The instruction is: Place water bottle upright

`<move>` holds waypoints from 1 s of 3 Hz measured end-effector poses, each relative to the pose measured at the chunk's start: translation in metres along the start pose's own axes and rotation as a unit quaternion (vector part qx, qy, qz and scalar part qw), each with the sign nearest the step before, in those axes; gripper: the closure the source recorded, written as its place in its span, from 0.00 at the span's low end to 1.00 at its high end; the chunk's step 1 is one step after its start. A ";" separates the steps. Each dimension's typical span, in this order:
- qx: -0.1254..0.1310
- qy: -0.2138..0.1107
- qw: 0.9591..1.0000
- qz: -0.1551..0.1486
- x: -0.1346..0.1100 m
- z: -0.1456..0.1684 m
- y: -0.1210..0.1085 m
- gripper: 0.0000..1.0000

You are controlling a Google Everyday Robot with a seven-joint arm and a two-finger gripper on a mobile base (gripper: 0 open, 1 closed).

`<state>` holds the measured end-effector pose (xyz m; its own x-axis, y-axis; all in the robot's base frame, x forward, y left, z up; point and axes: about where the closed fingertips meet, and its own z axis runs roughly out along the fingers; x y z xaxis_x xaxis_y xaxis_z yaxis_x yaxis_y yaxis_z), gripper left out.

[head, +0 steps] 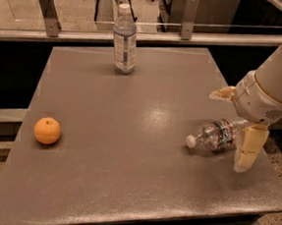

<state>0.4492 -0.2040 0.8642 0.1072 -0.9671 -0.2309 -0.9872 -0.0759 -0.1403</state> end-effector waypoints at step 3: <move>-0.005 -0.026 0.999 -0.020 -0.009 0.021 0.003 0.46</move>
Offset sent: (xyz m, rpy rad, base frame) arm -0.0027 0.0156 -0.0253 0.0610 0.0064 0.0522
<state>0.4478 -0.1904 0.8455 0.1527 -0.9492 -0.2750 -0.9830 -0.1171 -0.1415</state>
